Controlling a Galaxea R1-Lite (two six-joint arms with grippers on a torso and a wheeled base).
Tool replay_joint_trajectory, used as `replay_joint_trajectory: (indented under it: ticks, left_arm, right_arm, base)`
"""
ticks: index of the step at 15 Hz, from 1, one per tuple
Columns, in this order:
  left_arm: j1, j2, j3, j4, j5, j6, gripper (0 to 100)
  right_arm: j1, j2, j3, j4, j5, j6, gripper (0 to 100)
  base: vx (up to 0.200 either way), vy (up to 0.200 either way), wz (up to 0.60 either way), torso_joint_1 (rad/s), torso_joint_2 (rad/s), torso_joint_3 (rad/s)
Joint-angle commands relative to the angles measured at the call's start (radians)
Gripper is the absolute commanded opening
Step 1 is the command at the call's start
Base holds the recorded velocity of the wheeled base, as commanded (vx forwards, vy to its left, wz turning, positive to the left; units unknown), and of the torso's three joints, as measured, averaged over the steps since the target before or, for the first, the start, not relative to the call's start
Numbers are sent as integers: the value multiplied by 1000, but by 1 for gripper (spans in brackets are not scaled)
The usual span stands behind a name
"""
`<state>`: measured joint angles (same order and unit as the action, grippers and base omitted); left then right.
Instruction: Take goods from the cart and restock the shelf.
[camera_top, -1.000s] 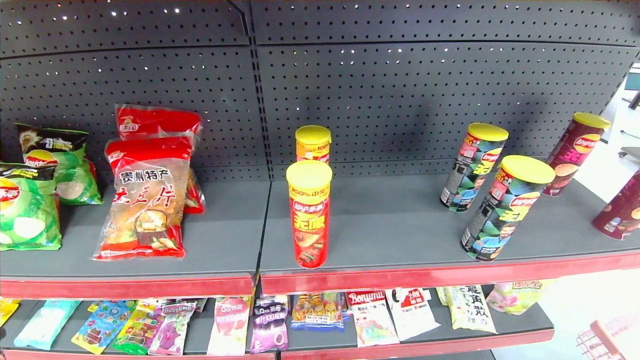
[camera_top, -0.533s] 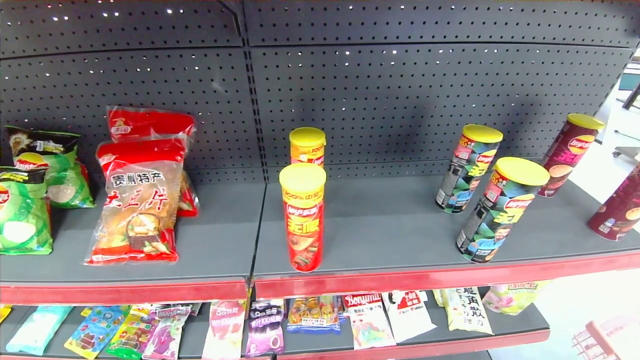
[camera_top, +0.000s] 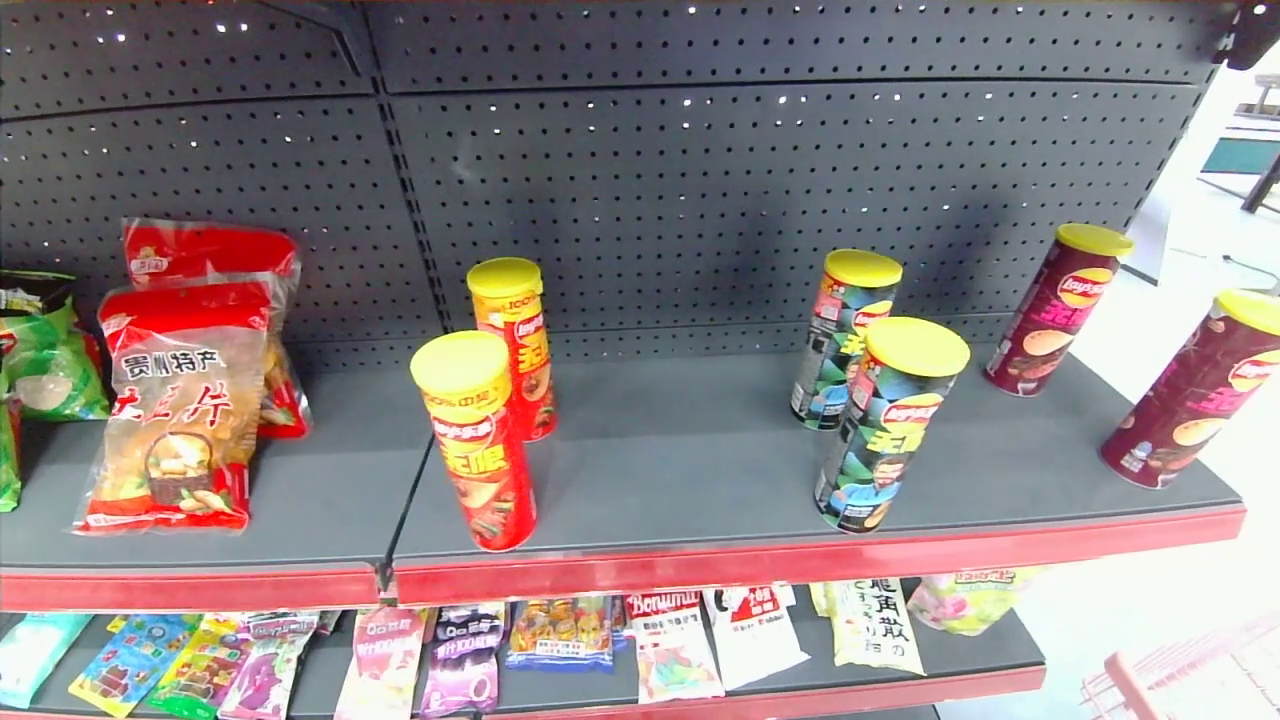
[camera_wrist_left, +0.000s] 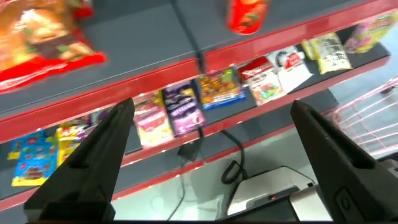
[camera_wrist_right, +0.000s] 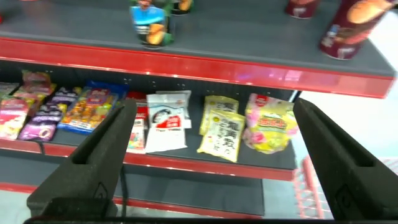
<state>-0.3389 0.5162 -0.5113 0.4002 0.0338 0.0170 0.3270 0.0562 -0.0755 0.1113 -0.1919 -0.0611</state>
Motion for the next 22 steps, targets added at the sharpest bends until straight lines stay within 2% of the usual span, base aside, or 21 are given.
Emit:
replay_joint_trajectory:
  ticks: [1, 8, 10, 16, 17, 18, 19, 20, 22]
  left_arm:
    - [0, 1, 2, 0, 0, 0, 100]
    - [0, -15, 5, 0, 0, 0, 100]
    - [-2, -31, 10, 0, -2, 18, 100]
    - [0, -179, 54, 6, 6, 26, 100]
    - [1, -203, 60, 11, 54, 26, 100]
    - [1, -223, 74, 26, 126, 24, 100]
    - [1, -232, 80, 34, 155, 24, 100]
    - [1, -265, 111, 45, 232, 12, 100]
    - [5, -303, 143, 46, 294, -2, 100]
  right_arm:
    - [1, 4, -1, -1, 0, 0, 100]
    - [1, 4, 0, 1, 2, 1, 100]
    - [1, 1, 0, 1, 3, 1, 100]
    - [1, -55, 0, 1, -4, 18, 100]
    - [-8, -56, 0, 1, -14, 18, 100]
    - [-25, -56, -4, 5, -52, 12, 100]
    - [-25, -53, -6, 7, -75, 10, 100]
    - [-28, -39, -10, 10, -136, -2, 100]
    - [-37, 36, -46, 10, -172, -8, 100]
  base:
    - [0, -200, 0, -2, 2, -7]
    - [0, -200, 0, 2, 1, 1]
    - [0, 0, 0, 0, 0, 0]
    - [0, 0, 0, 0, 0, 0]
    - [0, 0, 0, 0, 0, 0]
    - [0, 0, 0, 0, 0, 0]
    - [0, 0, 0, 0, 0, 0]
    - [0, 0, 0, 0, 0, 0]
    - [0, 0, 0, 0, 0, 0]
